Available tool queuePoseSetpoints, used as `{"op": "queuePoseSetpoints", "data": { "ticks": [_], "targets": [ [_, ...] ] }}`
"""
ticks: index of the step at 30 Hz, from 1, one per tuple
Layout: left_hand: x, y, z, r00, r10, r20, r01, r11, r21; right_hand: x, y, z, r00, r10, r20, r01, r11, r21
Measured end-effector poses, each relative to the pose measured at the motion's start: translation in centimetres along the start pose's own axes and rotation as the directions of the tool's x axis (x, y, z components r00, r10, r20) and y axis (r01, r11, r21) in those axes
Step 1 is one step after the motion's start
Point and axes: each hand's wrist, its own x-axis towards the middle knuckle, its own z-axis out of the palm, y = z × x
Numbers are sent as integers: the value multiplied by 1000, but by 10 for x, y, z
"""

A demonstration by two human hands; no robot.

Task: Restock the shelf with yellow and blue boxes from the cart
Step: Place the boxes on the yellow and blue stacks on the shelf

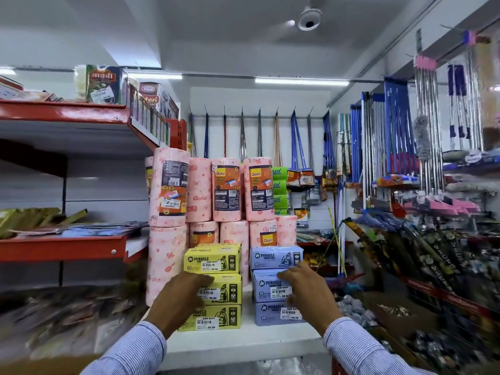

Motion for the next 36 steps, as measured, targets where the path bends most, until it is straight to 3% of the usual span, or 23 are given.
{"op": "queuePoseSetpoints", "data": {
  "ticks": [24,30,32,36],
  "targets": [
    [-11,5,7,997,-26,-75,20,997,-80,-8,0,19,998,-25,-51,24,1000,-9],
    [-30,5,21,974,158,-165,-135,981,142,-31,-11,25,997,-44,-69,41,998,-41],
    [-47,10,24,955,198,-220,-165,973,161,-48,-20,22,996,-42,-73,41,999,-11],
    [-102,34,44,948,261,-184,-241,962,126,-99,-37,22,998,-66,0,66,998,-10]
  ]
}}
